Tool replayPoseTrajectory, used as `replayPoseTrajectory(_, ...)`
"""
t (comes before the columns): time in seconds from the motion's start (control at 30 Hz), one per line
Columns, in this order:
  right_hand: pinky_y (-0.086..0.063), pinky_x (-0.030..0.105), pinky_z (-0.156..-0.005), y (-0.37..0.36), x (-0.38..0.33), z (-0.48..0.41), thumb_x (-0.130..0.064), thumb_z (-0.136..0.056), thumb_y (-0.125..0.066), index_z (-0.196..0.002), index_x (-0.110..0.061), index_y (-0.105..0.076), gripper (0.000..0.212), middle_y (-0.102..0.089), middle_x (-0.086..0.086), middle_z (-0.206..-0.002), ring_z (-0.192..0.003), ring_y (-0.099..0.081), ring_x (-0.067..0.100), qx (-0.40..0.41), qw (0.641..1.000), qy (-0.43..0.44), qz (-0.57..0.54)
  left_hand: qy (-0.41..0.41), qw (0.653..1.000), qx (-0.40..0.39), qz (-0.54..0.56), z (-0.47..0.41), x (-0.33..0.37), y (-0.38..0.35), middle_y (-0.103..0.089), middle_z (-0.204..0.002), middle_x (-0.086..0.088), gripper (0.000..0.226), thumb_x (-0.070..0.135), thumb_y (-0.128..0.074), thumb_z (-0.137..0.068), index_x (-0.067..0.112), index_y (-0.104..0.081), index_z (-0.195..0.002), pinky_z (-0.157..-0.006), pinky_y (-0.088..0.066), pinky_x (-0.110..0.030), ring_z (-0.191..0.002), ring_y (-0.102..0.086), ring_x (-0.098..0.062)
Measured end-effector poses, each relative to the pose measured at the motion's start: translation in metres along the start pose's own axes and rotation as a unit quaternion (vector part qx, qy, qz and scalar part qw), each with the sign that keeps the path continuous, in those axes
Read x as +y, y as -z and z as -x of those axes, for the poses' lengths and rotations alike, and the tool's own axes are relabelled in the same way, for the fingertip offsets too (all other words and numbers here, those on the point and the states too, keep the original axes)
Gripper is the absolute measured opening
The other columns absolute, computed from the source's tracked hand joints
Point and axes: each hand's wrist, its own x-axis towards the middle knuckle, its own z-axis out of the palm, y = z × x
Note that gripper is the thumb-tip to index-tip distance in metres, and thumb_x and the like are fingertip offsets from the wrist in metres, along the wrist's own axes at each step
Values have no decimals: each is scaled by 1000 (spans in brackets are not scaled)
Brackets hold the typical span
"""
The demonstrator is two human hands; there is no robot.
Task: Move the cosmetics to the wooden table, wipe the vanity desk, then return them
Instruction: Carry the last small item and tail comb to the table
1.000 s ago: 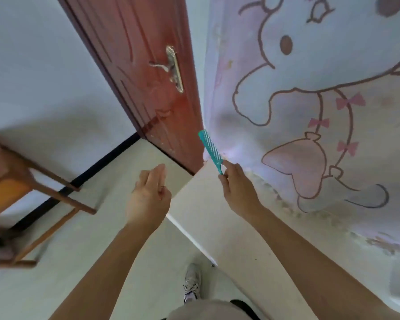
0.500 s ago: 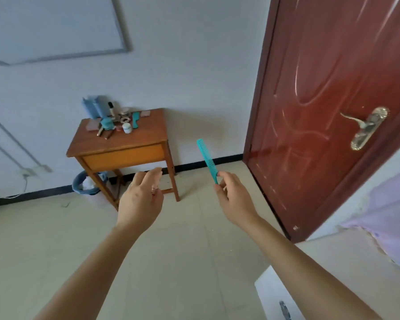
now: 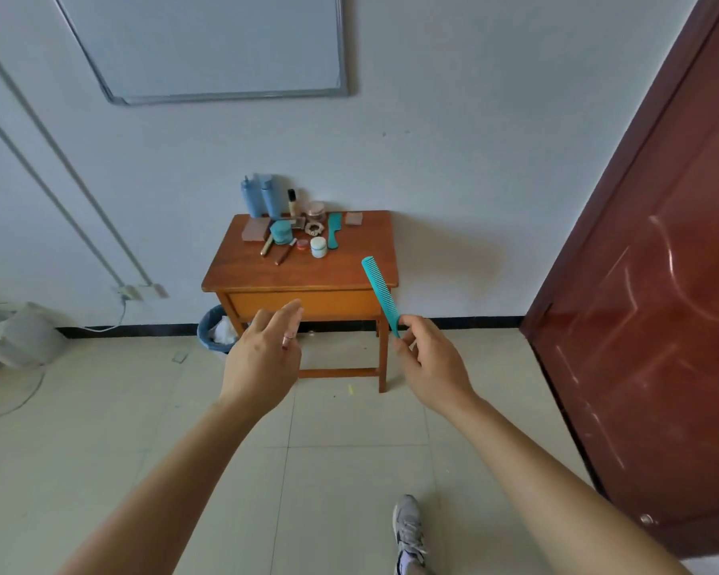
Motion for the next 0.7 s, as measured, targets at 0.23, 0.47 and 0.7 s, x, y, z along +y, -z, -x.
replayPoseTrajectory(0.23, -48, 17, -65, -39, 44, -163, -38, -101, -50, -129, -27, -48, 30, -53, -16, -106, -79, -54, -3, -7, 1000, -12, -27, 11, 1000, 3, -6, -150, -22, -47, -56, -120, 2, 48, 19, -55, -95, 30, -43, -141, -65, -55, -30, -86, -60, -14)
replayPoseTrajectory(0.47, -51, 19, -64, -59, 50, -318, -39, -100, -50, -132, -24, -46, 35, -55, -14, -100, -79, -56, 3, -18, 999, -22, -38, 63, 997, 31, -23, -292, -38, -61, -58, -113, 1, 47, 27, -56, -97, 26, -42, -141, -61, -50, -23, -81, -58, -13)
replayPoseTrajectory(0.7, -53, 19, -65, -117, 52, -399, -39, -100, -52, -134, -25, -45, 38, -58, -11, -104, -81, -58, 5, -64, 997, -42, -32, 107, 994, -1, -12, -376, -106, -92, -61, -117, 4, 46, 34, -56, -96, 28, -42, -139, -59, -48, -16, -80, -59, -10)
